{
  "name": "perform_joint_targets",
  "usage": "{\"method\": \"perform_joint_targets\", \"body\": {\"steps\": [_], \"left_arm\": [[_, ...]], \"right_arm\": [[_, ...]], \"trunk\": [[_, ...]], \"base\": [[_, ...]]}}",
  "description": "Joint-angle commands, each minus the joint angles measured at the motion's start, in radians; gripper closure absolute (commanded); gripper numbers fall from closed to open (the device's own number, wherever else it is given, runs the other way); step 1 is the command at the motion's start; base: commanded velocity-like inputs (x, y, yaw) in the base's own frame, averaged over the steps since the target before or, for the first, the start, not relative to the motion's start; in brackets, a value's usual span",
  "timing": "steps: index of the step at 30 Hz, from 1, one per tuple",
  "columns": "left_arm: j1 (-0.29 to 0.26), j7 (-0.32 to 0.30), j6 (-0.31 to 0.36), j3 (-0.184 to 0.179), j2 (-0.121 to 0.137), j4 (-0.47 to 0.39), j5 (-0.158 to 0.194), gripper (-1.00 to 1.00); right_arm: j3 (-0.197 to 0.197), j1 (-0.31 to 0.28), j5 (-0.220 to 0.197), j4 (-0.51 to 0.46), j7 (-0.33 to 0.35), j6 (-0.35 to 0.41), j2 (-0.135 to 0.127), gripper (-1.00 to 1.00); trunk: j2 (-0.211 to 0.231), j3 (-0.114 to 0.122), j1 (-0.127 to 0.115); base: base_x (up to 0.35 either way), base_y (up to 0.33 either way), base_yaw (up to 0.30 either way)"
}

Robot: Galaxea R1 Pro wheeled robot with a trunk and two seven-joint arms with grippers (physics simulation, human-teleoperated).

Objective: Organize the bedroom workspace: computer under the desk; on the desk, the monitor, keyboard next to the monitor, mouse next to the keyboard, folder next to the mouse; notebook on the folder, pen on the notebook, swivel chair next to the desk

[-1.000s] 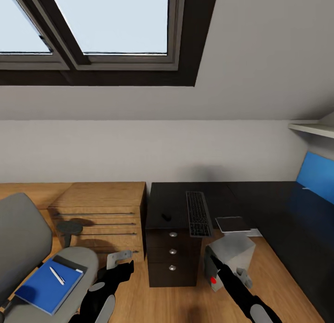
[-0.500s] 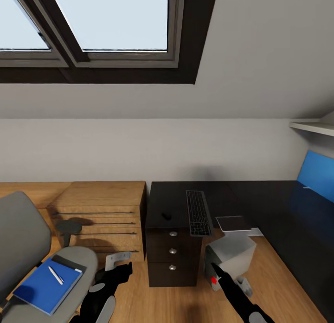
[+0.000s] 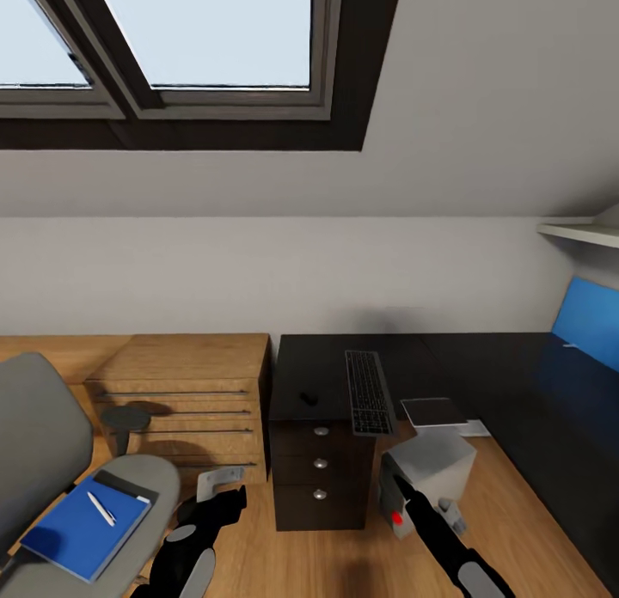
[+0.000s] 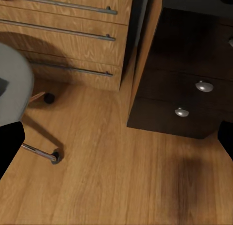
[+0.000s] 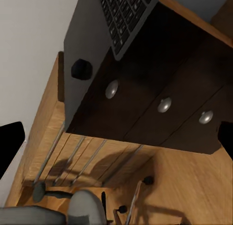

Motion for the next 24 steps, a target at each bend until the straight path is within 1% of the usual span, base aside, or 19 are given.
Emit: {"method": "perform_joint_targets", "body": {"steps": [1, 4, 7, 10, 11, 12, 14, 15, 16, 19, 24], "left_arm": [[-0.001, 0.01, 0.002, -0.002, 0.0, -0.001, 0.01, -1.0], [-0.001, 0.01, 0.002, -0.001, 0.0, -0.001, 0.01, -1.0], [-0.001, 0.01, 0.002, -0.002, 0.0, -0.001, 0.01, -1.0], [-0.001, 0.01, 0.002, -0.002, -0.001, -0.001, 0.01, -1.0], [-0.001, 0.01, 0.002, -0.002, -0.001, -0.001, 0.01, -1.0], [-0.001, 0.01, 0.002, -0.002, -0.001, -0.001, 0.01, -1.0], [-0.001, 0.01, 0.002, -0.002, -0.001, -0.001, 0.01, -1.0], [-0.001, 0.01, 0.002, -0.003, -0.001, -0.001, 0.01, -1.0], [-0.001, 0.01, 0.002, -0.003, -0.001, -0.001, 0.01, -1.0], [-0.001, 0.01, 0.002, -0.003, -0.001, -0.001, 0.01, -1.0], [0.002, 0.01, 0.002, -0.004, -0.001, -0.001, 0.011, -1.0]], "right_arm": [[0.006, -0.001, -0.011, -0.004, 0.007, 0.003, -0.001, -1.0], [0.003, -0.001, -0.014, -0.029, 0.022, 0.014, -0.003, -1.0], [0.0, -0.001, -0.018, -0.033, 0.024, 0.039, -0.002, -1.0], [-0.002, -0.001, -0.028, -0.034, 0.025, 0.048, 0.001, -1.0], [-0.013, -0.001, -0.065, -0.035, 0.025, 0.051, 0.002, -1.0], [-0.015, -0.001, -0.084, -0.035, 0.025, 0.051, 0.002, -1.0], [-0.017, -0.001, -0.104, -0.035, 0.025, 0.052, 0.002, -1.0], [-0.019, -0.001, -0.144, -0.035, 0.025, 0.054, 0.001, -1.0], [-0.02, -0.001, -0.161, -0.035, 0.025, 0.058, 0.001, -1.0], [-0.02, -0.001, -0.185, -0.035, 0.025, 0.067, 0.001, -1.0], [-0.019, -0.001, -0.193, -0.035, 0.025, 0.071, 0.002, -1.0]], "trunk": [[-0.009, -0.005, 0.004], [-0.03, -0.014, 0.016], [-0.051, -0.024, 0.027], [-0.072, -0.033, 0.039], [-0.079, -0.036, 0.043], [-0.086, -0.039, 0.046], [-0.1, -0.046, 0.054], [-0.107, -0.049, 0.058], [-0.114, -0.052, 0.062], [-0.135, -0.061, 0.073], [-0.17, -0.077, 0.092]], "base": [[0.0, 0.0, 0.0], [0.0, 0.0, 0.0], [0.0, 0.0, 0.0], [0.0, 0.0, 0.0], [0.0, 0.0, 0.0], [0.0, 0.0, 0.0], [0.0, 0.0, 0.0], [0.0, 0.0, 0.0], [0.0, 0.0, 0.0], [0.0, 0.0, 0.0], [0.0, 0.0, 0.0]]}}
